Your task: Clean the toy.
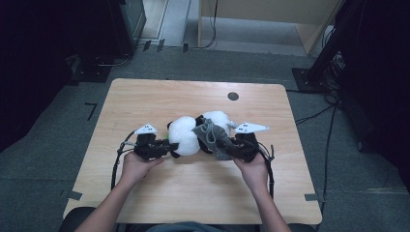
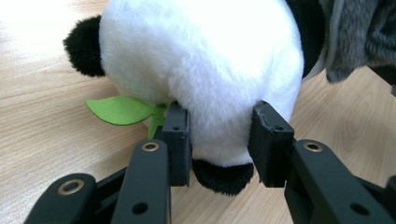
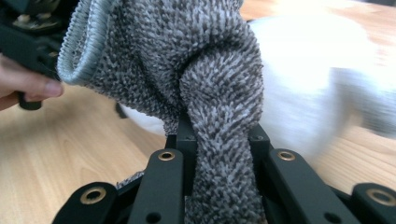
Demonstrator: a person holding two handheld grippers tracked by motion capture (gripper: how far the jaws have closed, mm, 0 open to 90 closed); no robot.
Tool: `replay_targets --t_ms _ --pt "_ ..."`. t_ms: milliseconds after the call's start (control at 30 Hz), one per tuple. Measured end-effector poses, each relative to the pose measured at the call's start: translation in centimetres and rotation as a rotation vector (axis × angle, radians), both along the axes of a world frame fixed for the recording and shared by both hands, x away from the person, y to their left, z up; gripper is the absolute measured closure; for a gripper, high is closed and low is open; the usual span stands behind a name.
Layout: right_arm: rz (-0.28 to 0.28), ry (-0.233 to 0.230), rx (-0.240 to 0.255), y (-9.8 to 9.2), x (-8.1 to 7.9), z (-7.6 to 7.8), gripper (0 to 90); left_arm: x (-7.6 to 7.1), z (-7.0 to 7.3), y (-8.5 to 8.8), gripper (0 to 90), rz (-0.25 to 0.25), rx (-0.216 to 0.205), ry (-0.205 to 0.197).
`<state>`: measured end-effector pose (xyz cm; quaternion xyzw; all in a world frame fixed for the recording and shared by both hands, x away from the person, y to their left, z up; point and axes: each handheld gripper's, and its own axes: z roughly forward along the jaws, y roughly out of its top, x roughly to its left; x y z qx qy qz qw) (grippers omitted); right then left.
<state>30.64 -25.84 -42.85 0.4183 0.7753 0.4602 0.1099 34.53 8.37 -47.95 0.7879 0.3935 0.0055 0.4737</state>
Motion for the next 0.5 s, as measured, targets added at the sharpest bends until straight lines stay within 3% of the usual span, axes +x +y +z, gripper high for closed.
replay_targets --t_ms 133,200,400,500 --pt "-0.056 0.007 0.004 -1.9 0.4 -0.1 75.5 0.0 0.0 0.0 63.0 0.005 -0.004 0.003" --pt "-0.094 0.033 0.015 -3.2 0.8 -0.6 75.3 0.1 0.0 0.0 63.1 0.007 -0.004 0.003" --pt "-0.146 0.068 0.011 -4.7 1.4 -1.6 75.3 0.1 0.0 0.1 63.3 0.009 -0.004 0.002" --pt "-0.174 0.117 0.003 -5.3 1.9 -2.8 75.5 0.1 0.0 0.1 63.3 0.011 -0.005 0.003"
